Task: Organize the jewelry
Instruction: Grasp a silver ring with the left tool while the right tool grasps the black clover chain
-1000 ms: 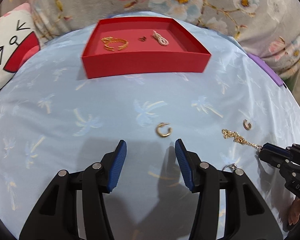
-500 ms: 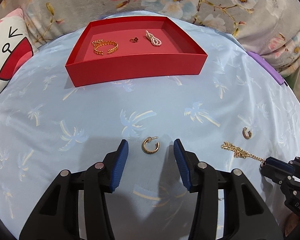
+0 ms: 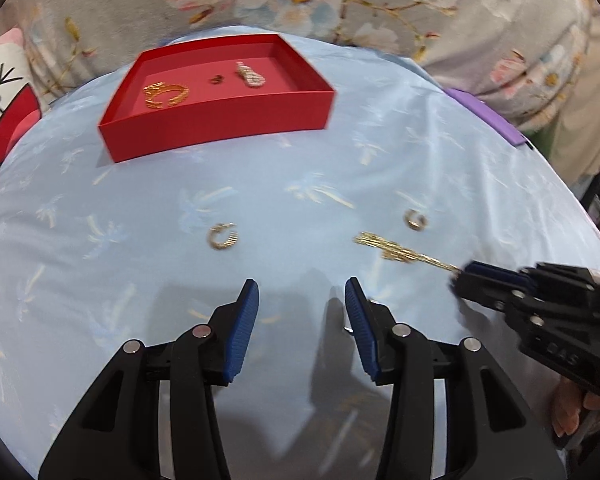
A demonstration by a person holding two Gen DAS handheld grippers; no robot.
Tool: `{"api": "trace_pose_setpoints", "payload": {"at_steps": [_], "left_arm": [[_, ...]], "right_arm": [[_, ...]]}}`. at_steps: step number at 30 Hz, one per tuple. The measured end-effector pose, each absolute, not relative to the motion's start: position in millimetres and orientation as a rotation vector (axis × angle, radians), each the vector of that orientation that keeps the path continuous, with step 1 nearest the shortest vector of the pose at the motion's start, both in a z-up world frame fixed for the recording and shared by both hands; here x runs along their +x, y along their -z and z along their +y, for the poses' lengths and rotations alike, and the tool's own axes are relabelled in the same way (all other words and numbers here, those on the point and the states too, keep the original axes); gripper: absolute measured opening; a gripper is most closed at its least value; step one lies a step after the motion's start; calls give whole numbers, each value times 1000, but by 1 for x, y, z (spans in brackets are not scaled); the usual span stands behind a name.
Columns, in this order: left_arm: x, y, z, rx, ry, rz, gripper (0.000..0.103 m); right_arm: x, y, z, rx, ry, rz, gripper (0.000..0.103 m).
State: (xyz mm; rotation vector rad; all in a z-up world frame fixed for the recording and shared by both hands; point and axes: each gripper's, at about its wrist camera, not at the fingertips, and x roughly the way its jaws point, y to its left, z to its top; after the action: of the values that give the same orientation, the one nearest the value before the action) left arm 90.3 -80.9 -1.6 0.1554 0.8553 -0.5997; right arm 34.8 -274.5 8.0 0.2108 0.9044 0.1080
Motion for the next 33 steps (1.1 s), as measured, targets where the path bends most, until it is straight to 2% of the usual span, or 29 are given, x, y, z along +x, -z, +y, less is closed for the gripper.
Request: {"api": "trace_pose_setpoints", "payload": {"at_steps": [8,9,11,25,33], "left_arm": [[78,8,-101,220,628,850,41],[77,7,-101,223,628,848,37],[77,7,-101,221,634,848,19],[81,3,-93,172,661,882,19],[105,-36,-63,144,616,852,19]], "right_arm": [[35,-8,-276,216,-108,906,11],[35,-8,-276,214,-107,906,11],[35,-8,-277,214,-106,906,11],[33,-18,-281,251,-121,873,11],[40,-79,-279,204,-176,773,11]]}}
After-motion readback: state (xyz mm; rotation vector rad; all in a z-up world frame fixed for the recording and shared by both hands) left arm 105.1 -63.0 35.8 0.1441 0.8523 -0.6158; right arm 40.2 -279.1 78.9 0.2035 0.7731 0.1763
